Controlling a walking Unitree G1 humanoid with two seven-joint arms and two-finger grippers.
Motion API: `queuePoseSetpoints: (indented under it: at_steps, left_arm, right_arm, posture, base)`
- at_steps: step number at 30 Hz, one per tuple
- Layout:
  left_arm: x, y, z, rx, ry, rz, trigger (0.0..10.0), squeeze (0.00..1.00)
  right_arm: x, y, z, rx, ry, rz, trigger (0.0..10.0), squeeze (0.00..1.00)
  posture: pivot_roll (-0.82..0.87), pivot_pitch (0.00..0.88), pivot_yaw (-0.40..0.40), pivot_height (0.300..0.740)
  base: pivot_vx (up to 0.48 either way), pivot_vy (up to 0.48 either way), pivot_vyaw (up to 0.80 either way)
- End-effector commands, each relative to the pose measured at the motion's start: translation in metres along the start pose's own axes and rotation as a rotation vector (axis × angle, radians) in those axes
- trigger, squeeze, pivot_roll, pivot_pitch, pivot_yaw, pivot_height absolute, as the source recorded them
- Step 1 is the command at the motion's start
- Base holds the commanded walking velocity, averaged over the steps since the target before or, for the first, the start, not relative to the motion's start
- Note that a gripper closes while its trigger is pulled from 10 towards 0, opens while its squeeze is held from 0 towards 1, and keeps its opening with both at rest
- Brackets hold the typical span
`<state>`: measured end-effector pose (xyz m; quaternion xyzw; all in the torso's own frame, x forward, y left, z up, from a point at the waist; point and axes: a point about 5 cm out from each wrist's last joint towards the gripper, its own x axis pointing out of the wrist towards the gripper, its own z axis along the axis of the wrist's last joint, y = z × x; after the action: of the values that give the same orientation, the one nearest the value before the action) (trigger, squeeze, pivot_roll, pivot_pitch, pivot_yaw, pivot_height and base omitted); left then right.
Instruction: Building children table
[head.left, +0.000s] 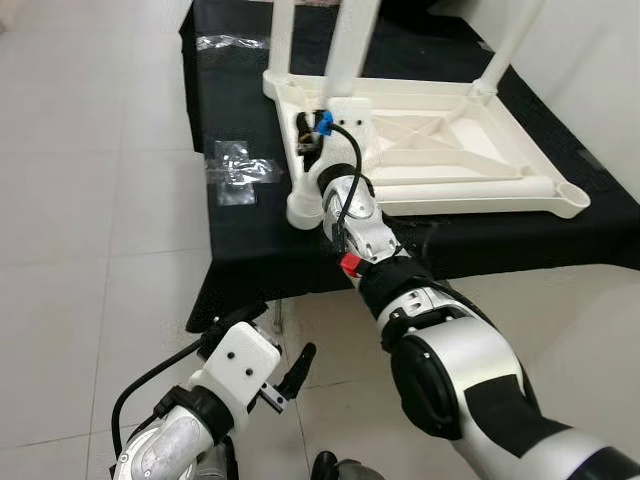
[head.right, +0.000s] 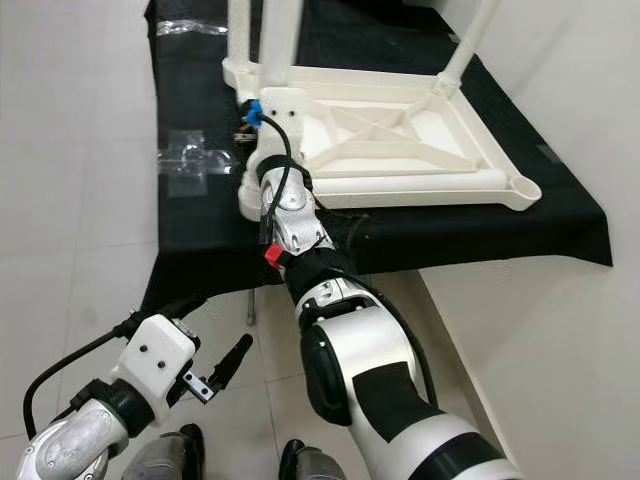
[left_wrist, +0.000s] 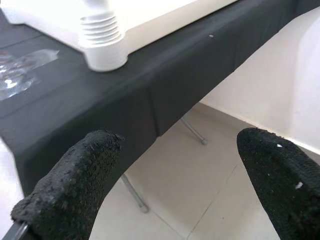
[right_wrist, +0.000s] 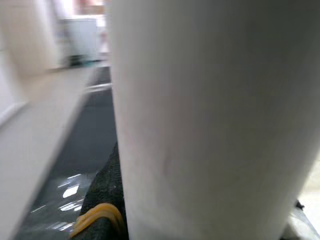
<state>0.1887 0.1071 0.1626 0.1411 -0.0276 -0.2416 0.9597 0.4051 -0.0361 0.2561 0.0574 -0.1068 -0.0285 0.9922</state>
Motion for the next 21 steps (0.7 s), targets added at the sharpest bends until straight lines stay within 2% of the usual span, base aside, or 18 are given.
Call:
queuePoseSetpoints:
  at_steps: [1,3,4,5,6,9,10,12,13,15,21]
  left_arm:
    - [0.000,-0.004,-0.005,-0.020,0.018,-0.010,10.0,0.00]
    - [0.000,-0.004,-0.005,-0.020,0.018,-0.010,10.0,0.00]
    - [0.001,-0.006,-0.004,-0.021,0.015,-0.010,10.0,0.00]
    - [0.001,-0.007,-0.004,-0.022,0.014,-0.010,10.0,0.00]
    - [0.001,-0.008,-0.004,-0.022,0.011,-0.008,10.0,0.00]
    - [0.001,-0.008,-0.004,-0.022,0.010,-0.007,10.0,0.00]
    - [0.002,-0.009,-0.003,-0.023,0.009,-0.005,10.0,0.00]
    - [0.002,-0.009,-0.003,-0.024,0.007,-0.004,10.0,0.00]
    - [0.002,-0.009,-0.003,-0.027,0.007,-0.002,10.0,0.00]
    - [0.002,-0.010,-0.003,-0.029,0.006,-0.002,10.0,0.00]
    - [0.003,-0.009,-0.004,-0.032,0.006,-0.004,10.0,0.00]
  right_arm:
    - [-0.009,-0.012,-0.031,-0.060,0.122,-0.155,0.0,0.00]
    - [-0.009,-0.012,-0.031,-0.060,0.122,-0.155,0.0,0.00]
    - [-0.015,0.000,-0.032,-0.033,0.138,-0.194,4.1,0.00]
    - [-0.017,0.004,-0.033,-0.022,0.149,-0.209,4.6,0.00]
    - [-0.019,0.007,-0.034,-0.005,0.169,-0.230,8.7,0.00]
    - [-0.020,0.009,-0.035,0.004,0.182,-0.243,8.7,0.00]
    - [-0.021,0.010,-0.036,0.020,0.197,-0.261,10.0,0.00]
    - [-0.021,0.011,-0.035,0.041,0.219,-0.281,10.0,0.00]
    - [-0.019,0.013,-0.030,0.102,0.240,-0.319,10.0,0.00]
    - [-0.017,0.013,-0.023,0.137,0.217,-0.334,10.0,0.00]
    - [-0.016,0.011,-0.020,0.146,0.202,-0.365,10.0,0.00]
  posture:
    - [0.18,0.253,-0.199,0.740]
    - [0.18,0.253,-0.199,0.740]
    - [0.19,0.255,-0.208,0.740]
    - [0.19,0.256,-0.209,0.740]
    - [0.19,0.258,-0.213,0.740]
    - [0.19,0.258,-0.213,0.740]
    - [0.19,0.263,-0.212,0.740]
    - [0.19,0.268,-0.217,0.740]
    - [0.18,0.269,-0.218,0.740]
    - [0.18,0.269,-0.218,0.740]
    - [0.17,0.270,-0.215,0.740]
  base:
    - [0.000,0.000,0.00]
    - [0.000,0.000,0.00]
    - [0.000,0.000,0.00]
    - [0.000,0.000,0.00]
    - [0.000,0.000,0.00]
    - [0.000,0.000,0.00]
    - [0.000,0.000,0.00]
    - [0.000,0.000,0.00]
    - [0.000,0.000,0.00]
    - [0.000,0.000,0.00]
    - [0.000,0.000,0.00]
